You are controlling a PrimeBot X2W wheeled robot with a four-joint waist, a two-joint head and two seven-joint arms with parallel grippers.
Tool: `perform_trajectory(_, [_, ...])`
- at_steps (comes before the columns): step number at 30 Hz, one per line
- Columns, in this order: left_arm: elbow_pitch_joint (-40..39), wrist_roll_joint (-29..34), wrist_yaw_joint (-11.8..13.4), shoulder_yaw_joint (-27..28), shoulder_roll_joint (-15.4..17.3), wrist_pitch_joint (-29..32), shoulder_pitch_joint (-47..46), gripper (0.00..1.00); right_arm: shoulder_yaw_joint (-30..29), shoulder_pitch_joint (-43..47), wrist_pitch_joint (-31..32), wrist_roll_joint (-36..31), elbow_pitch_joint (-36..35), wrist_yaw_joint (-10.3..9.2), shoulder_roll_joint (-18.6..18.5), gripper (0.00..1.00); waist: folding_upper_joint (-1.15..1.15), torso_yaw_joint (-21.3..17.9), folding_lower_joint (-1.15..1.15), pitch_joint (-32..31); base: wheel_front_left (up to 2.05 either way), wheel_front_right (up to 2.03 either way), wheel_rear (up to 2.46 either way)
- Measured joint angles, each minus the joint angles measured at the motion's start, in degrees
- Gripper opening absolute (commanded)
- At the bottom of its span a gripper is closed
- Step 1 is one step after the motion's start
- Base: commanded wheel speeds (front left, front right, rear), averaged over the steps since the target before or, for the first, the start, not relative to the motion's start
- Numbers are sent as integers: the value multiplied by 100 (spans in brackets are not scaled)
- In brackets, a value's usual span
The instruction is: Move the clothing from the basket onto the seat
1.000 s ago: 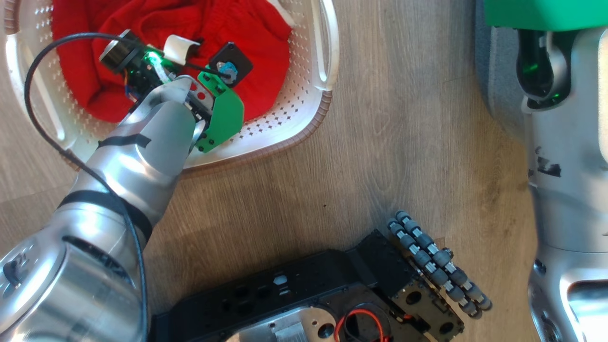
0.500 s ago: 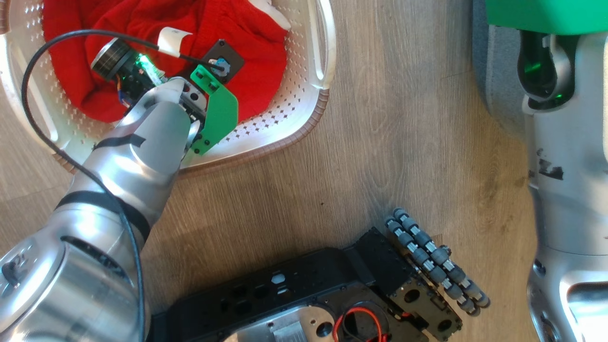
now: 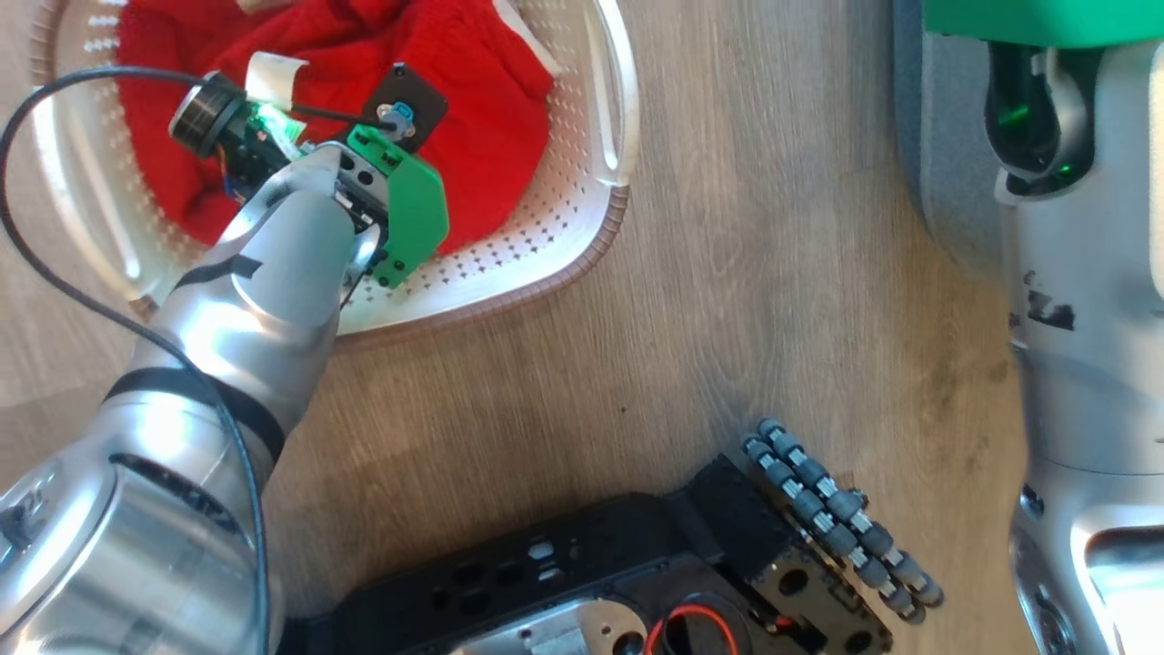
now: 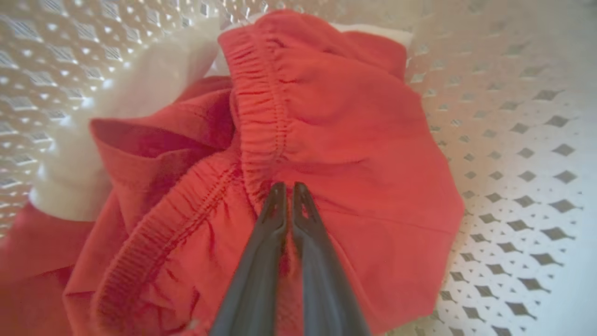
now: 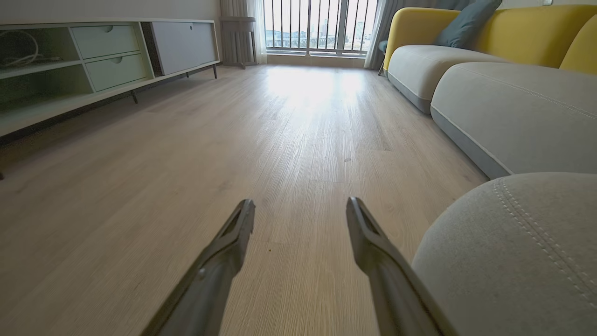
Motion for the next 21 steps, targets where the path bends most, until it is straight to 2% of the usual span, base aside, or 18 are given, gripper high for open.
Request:
perform_trajectory(6, [-327,-289,-97,26,-7,-261,180,0,27,5,1,-107,266,0,-59,100,0,245,-1,-440,0,0,0])
perform_trajectory(12, [-928,-701,-101,-56,-33,-361,688,0,148,160,1,-107,511,0,-288,100,0,550,-1,-1007,0,0,0])
perform_trajectory(21, [-1615,-1359,88,-330,-40,-446,1194,0,339,617,1,-96,933,0,-550,100,0,1001,-1,-1977,0,0,0])
